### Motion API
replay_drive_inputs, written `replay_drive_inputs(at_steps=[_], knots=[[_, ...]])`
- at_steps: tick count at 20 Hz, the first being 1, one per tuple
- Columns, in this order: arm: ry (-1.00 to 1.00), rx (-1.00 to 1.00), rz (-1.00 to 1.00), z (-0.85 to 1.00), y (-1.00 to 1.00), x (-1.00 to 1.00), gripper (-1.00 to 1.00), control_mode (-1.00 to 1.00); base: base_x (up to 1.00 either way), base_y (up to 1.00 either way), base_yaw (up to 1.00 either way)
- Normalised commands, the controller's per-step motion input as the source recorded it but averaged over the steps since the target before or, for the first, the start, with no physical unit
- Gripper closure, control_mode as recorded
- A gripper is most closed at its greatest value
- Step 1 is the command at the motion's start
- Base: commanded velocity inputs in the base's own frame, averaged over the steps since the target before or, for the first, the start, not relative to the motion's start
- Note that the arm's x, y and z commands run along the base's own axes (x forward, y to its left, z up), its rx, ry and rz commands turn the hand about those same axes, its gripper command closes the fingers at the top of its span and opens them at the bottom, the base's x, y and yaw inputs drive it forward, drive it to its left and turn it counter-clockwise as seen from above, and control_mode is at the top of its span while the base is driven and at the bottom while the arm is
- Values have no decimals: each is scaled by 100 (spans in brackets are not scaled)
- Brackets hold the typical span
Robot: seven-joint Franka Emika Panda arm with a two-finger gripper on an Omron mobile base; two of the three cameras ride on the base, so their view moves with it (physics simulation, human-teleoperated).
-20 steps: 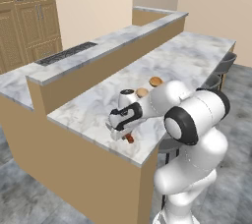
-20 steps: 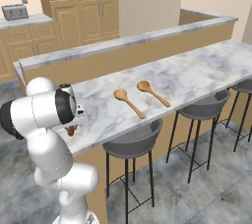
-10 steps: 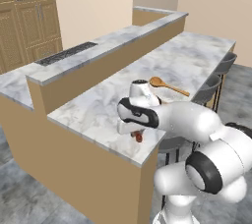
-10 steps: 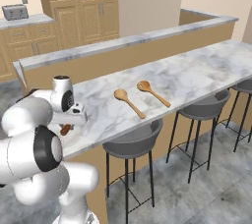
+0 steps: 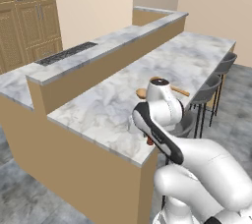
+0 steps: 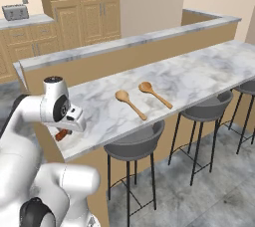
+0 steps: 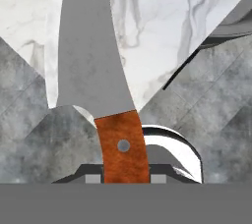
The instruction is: Pick up the metallic utensils from the counter and place them in the open drawer. Make sure not to pick up any wooden utensils.
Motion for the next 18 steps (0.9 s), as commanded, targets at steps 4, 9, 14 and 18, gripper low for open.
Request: replay_drive_inputs(at_steps=[4, 9, 14, 18], knots=[[-2, -3, 0, 68, -43, -3, 100, -100, 0, 0, 0], [2, -1, -4, 34, -41, 3, 100, -100, 0, 0, 0], [2, 0, -4, 0, -12, 3, 100, -100, 0, 0, 0], [0, 0, 0, 0, 0, 0, 100, -100, 0, 0, 0]])
